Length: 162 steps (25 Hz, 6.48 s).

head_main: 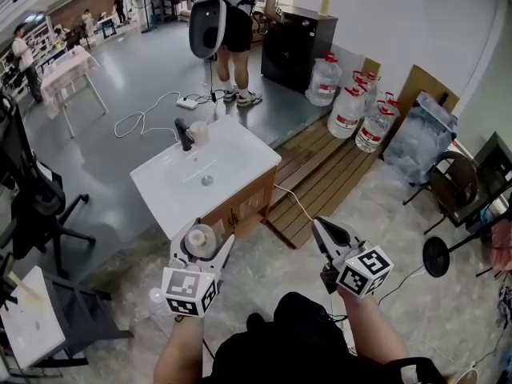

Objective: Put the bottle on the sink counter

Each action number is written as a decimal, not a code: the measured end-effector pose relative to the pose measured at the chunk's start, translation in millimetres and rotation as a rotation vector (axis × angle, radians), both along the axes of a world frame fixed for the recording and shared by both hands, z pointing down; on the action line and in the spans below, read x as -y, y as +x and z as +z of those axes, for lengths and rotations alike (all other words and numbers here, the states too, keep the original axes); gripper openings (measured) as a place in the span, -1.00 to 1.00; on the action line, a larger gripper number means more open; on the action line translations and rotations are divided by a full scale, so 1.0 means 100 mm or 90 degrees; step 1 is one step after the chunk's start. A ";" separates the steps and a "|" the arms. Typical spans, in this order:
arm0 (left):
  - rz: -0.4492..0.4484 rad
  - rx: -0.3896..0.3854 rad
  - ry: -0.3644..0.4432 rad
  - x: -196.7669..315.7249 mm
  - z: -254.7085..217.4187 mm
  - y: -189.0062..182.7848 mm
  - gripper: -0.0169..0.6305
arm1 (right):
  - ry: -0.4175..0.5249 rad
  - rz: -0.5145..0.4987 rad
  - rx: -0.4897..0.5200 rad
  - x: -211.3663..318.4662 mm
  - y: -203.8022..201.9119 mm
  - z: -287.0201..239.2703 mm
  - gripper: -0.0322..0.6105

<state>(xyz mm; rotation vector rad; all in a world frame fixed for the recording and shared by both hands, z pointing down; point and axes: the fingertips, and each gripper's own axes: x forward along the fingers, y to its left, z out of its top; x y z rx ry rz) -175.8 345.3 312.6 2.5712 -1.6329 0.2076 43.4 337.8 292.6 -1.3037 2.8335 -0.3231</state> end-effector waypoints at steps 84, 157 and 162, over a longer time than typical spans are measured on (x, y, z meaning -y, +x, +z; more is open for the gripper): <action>0.040 0.013 -0.155 4.76 1.22 0.81 0.11 | -0.142 -0.132 -0.042 4.92 -0.27 1.19 -0.86; 0.161 0.138 -0.263 5.28 3.02 1.82 0.11 | -0.253 -0.066 -0.061 5.06 0.40 2.03 -0.86; 0.165 0.151 -0.270 5.25 3.08 1.82 0.11 | -0.256 -0.068 -0.063 5.05 0.38 2.05 -0.86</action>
